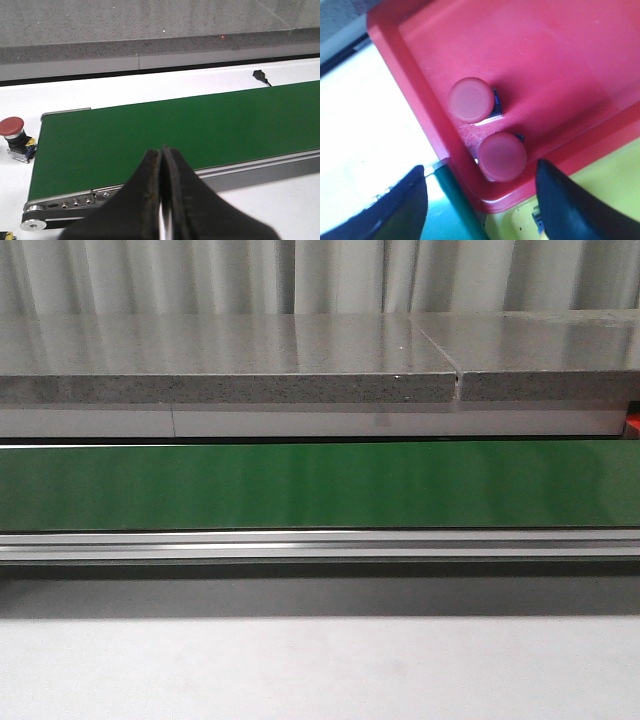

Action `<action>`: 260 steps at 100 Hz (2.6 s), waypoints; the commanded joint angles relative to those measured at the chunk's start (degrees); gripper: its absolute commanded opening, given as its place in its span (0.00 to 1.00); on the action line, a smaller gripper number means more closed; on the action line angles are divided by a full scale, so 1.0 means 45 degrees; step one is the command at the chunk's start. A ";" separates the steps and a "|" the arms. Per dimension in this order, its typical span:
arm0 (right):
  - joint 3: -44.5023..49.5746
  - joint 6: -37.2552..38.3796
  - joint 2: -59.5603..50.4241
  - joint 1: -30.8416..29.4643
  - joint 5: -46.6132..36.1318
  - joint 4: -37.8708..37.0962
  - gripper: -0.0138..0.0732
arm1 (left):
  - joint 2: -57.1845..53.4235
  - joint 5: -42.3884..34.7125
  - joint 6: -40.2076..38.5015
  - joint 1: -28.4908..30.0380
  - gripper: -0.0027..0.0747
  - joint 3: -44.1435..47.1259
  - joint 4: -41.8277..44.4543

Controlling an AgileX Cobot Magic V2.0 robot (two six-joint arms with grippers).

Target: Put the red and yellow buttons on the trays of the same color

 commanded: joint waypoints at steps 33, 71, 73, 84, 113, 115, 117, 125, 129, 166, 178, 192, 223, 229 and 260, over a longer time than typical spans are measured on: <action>0.0532 -0.0251 -0.3607 0.2329 -0.0626 -0.1317 0.43 | 0.0115 -0.0888 -0.0042 -0.0114 0.01 -0.0353 -0.0263; 0.0532 -0.0673 -0.5294 0.4977 0.0123 -0.1644 0.08 | 0.0115 -0.0888 -0.0042 -0.0114 0.01 -0.0353 -0.0263; 0.0532 -0.0690 -0.5333 0.5155 0.0261 -0.1644 0.08 | 0.0115 -0.0888 -0.0042 -0.0114 0.01 -0.0353 -0.0263; 0.0570 -0.0690 -0.5565 0.5973 0.0897 -0.1644 0.08 | 0.0115 -0.0888 -0.0042 -0.0114 0.01 -0.0353 -0.0263; 0.2201 -0.0690 -0.6740 0.7423 0.0724 -0.1644 0.08 | 0.0115 -0.0888 -0.0042 -0.0114 0.01 -0.0353 -0.0263; 0.2321 -0.0690 -0.6858 0.7499 0.0660 -0.1644 0.08 | 0.0115 -0.0888 -0.0042 -0.0114 0.01 -0.0353 -0.0263; 0.2502 -0.0690 -0.6991 0.7576 0.0593 -0.1644 0.08 | 0.0115 -0.0888 -0.0042 -0.0114 0.01 -0.0353 -0.0263; 0.3299 -0.0690 -0.7580 0.7856 0.0272 -0.1644 0.08 | 0.0115 -0.0888 -0.0042 -0.0114 0.01 -0.0353 -0.0263; 0.3667 -0.0690 -0.7858 0.7998 0.0086 -0.1644 0.08 | 0.0115 -0.0888 -0.0042 -0.0114 0.01 -0.0353 -0.0263; 0.7097 -0.0690 -1.1347 0.8544 -0.1014 -0.1644 0.08 | 0.0115 -0.0888 -0.0042 -0.0114 0.01 -0.0353 -0.0263; 0.7923 -0.0690 -1.2694 0.8544 -0.1093 -0.1633 0.08 | 0.0115 -0.0888 -0.0042 -0.0114 0.01 -0.0353 -0.0263; 0.8696 -0.0690 -1.4178 0.8544 -0.1103 -0.1620 0.08 | 0.0115 -0.0896 -0.0042 -0.0114 0.01 -0.0353 -0.0263; 0.9266 -0.0690 -1.5751 0.8544 -0.1148 -0.1576 0.08 | 0.0115 -0.0938 -0.0042 -0.0114 0.01 -0.0353 -0.0263; 0.9266 -0.0690 -1.5750 0.8544 -0.1098 -0.1576 0.08 | 0.0115 -0.0995 -0.0042 -0.0114 0.01 -0.0353 -0.0263; 0.9266 -0.0690 -1.5750 0.8544 -0.1092 -0.1576 0.08 | 0.2173 -0.1333 -0.2299 0.0843 0.01 -0.1067 0.1068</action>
